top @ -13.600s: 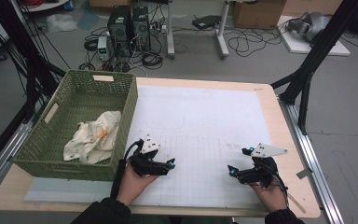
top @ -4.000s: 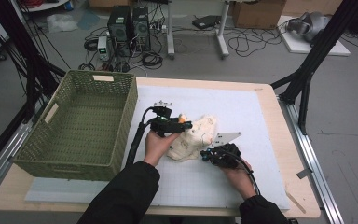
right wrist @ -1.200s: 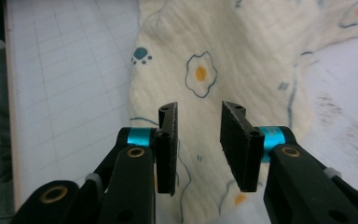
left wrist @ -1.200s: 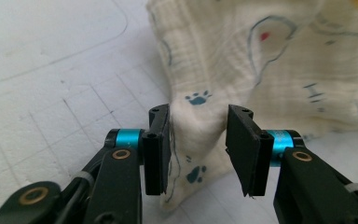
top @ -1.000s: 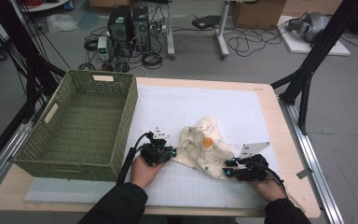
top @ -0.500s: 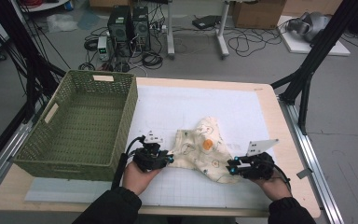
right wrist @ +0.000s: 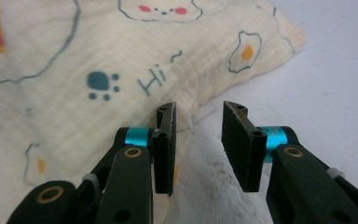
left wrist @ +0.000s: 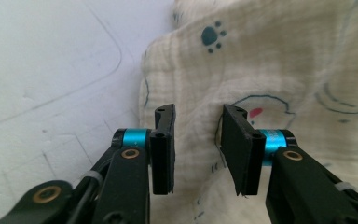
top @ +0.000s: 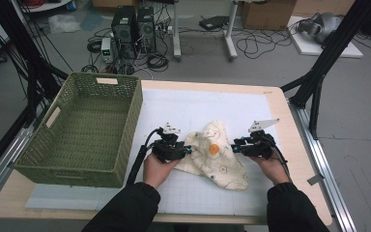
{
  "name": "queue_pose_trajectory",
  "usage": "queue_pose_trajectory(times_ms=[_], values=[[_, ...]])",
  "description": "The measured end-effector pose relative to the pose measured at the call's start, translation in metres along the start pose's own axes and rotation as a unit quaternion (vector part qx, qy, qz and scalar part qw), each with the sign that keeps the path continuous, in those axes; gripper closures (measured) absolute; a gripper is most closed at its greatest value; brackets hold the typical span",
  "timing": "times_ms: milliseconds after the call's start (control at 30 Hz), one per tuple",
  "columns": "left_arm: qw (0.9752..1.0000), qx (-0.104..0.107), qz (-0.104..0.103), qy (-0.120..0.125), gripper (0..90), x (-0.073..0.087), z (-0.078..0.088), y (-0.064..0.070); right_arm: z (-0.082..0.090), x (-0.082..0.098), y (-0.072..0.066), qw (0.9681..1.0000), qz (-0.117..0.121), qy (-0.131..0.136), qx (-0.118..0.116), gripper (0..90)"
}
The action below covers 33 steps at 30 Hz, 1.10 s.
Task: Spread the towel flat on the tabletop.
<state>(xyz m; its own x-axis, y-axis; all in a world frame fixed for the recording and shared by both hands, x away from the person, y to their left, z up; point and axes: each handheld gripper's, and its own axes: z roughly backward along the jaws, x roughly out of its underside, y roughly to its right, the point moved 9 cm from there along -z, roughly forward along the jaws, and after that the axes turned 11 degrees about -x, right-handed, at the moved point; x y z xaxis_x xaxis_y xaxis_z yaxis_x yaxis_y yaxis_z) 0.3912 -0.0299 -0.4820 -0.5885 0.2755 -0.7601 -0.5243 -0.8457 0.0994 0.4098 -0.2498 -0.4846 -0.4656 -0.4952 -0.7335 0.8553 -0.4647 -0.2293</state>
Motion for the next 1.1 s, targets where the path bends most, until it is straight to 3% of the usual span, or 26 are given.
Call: queue_pose_trajectory(times_ms=[67,100,133,167,233,333,400,567,667,767,833,900,967,1100], values=[[0.9997,-0.003,-0.01,-0.023,68.4,0.008,-0.009,0.0,-0.012,0.001,0.001,0.9998,-0.01,-0.002,-0.015,65.1],[0.9997,-0.003,-0.01,-0.023,69.9,0.008,-0.009,0.0,-0.015,0.001,0.002,0.9999,-0.005,-0.005,-0.012,65.1],[0.9988,-0.012,-0.027,-0.039,74.9,0.014,-0.014,0.0,-0.02,0.001,0.002,0.9999,-0.006,-0.006,-0.015,65.8],[0.9985,-0.021,-0.038,-0.034,78.2,0.015,-0.013,0.0,-0.024,0.0,0.001,0.9998,-0.007,-0.007,-0.018,67.1],[0.9982,-0.022,-0.039,-0.039,85.4,0.016,-0.012,0.0,-0.032,0.001,0.0,0.9997,0.003,-0.022,-0.011,72.7],[0.9979,-0.027,-0.041,-0.042,87.3,0.019,-0.008,-0.001,-0.036,-0.001,-0.004,0.9995,0.009,-0.023,-0.017,84.7],[0.9979,-0.029,-0.039,-0.043,87.4,0.02,-0.006,-0.001,-0.036,-0.001,-0.005,0.9994,0.011,-0.025,-0.02,85.4],[0.9982,-0.032,-0.031,-0.039,87.5,0.027,0.006,-0.005,-0.017,0.0,0.0,0.9997,0.005,-0.025,0.003,85.9],[0.9987,-0.027,-0.018,-0.04,87.5,0.032,0.013,-0.007,0.011,0.003,0.012,0.999,-0.007,-0.016,0.04,85.9],[0.9989,-0.02,-0.015,-0.04,87.5,0.035,0.016,-0.007,0.023,0.009,0.02,0.9975,-0.019,-0.025,0.063,85.6],[0.9991,-0.016,-0.015,-0.037,83.8,0.034,0.017,-0.006,0.025,0.015,0.024,0.9964,-0.031,-0.028,0.074,69.5],[0.9996,-0.01,-0.008,-0.024,74.7,0.029,0.019,-0.006,0.024,0.015,0.022,0.9969,-0.029,-0.026,0.069,68.9],[1.0,-0.006,0.004,-0.006,70.1,0.02,0.023,-0.006,0.026,0.009,0.01,0.9978,-0.007,-0.01,0.065,63.3],[1.0,-0.002,0.001,0.009,67.7,0.007,0.025,-0.006,0.028,0.007,-0.005,0.9991,0.009,0.005,0.041,60.0]])
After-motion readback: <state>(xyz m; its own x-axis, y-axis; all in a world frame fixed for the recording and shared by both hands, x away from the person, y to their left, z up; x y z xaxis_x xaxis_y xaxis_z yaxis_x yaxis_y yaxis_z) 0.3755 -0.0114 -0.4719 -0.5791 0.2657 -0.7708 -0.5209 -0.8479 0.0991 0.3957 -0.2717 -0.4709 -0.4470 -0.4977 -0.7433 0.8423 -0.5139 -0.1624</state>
